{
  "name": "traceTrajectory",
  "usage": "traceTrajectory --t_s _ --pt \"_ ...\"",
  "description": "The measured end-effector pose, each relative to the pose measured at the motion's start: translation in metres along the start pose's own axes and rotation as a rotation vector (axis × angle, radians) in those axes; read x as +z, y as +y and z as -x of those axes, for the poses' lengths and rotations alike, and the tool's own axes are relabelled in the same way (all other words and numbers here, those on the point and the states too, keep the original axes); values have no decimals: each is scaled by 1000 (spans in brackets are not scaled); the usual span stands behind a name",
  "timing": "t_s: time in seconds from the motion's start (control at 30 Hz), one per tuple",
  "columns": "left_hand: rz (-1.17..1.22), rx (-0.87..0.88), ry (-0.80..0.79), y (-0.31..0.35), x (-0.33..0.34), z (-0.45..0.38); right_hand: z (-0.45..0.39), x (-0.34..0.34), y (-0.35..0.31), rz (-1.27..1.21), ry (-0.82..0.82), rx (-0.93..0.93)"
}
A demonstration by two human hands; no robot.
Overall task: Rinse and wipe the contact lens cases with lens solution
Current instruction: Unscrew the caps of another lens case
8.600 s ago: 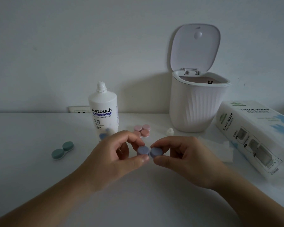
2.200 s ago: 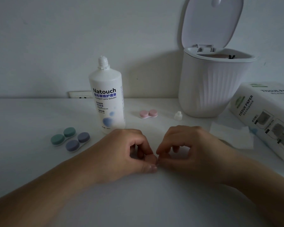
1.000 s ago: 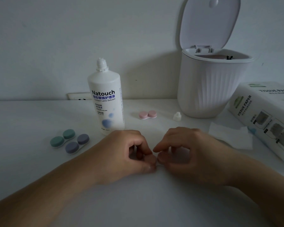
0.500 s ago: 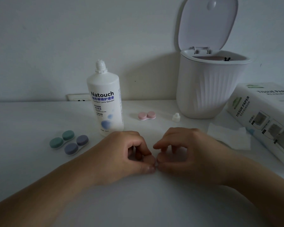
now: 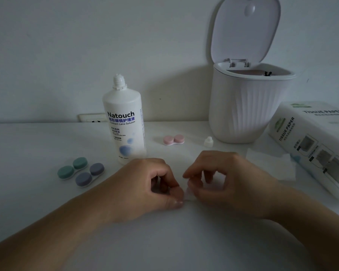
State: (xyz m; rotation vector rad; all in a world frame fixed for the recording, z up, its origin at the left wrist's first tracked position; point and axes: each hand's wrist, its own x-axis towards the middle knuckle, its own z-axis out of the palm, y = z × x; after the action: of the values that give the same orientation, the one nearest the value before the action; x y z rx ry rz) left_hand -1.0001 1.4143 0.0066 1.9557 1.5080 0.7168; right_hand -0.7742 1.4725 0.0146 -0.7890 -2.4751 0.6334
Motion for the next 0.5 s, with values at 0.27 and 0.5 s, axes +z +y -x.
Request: traceTrajectory --t_s 0.27,0.5 --pt "6 25 -3 -1 0 0 -5 -5 14 -27 231 158" --pt "14 43 -5 -2 0 0 -6 -3 26 212 206 265"
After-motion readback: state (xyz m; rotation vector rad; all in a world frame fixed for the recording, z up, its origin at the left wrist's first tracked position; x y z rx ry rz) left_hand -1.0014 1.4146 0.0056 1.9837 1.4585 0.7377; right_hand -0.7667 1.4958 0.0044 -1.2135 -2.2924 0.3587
